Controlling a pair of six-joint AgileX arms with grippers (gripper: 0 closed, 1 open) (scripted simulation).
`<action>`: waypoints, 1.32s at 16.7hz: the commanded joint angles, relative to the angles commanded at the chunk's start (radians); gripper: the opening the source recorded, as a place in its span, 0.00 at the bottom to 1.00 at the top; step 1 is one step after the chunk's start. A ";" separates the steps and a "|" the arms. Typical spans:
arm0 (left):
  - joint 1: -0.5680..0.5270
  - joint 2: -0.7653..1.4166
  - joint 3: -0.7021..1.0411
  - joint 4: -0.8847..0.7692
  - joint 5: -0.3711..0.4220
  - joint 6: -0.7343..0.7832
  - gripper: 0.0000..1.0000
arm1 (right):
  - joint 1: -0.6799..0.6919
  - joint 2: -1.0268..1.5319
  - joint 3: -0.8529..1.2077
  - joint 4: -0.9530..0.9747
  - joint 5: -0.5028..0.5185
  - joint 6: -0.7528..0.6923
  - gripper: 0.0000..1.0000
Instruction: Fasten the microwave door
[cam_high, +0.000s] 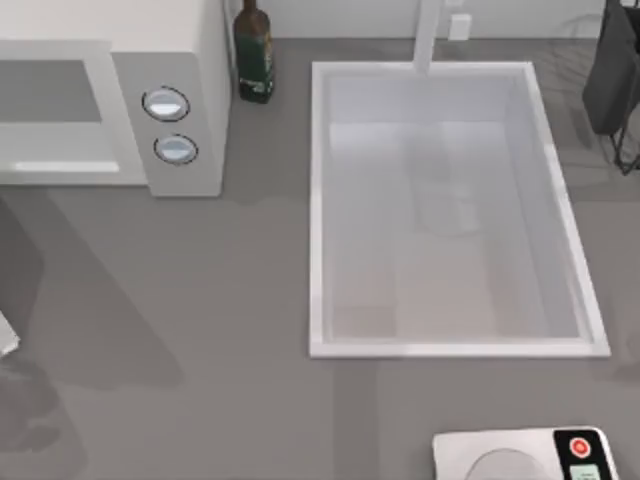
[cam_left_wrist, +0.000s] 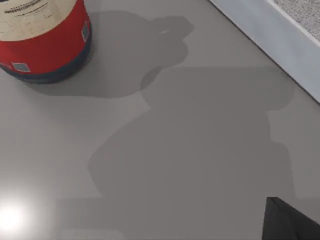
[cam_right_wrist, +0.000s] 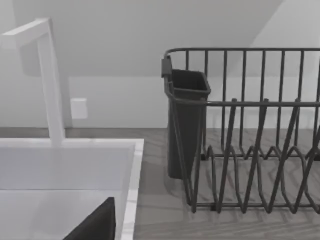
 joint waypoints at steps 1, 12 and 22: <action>-0.043 -0.037 -0.029 0.008 -0.026 -0.037 0.00 | 0.000 0.000 0.000 0.000 0.000 0.000 1.00; -0.242 -0.212 -0.166 0.047 -0.148 -0.218 0.00 | 0.000 0.000 0.000 0.000 0.000 0.000 1.00; -0.697 -0.317 -0.225 0.047 -0.452 -0.539 0.00 | 0.000 0.000 0.000 0.000 0.000 0.000 1.00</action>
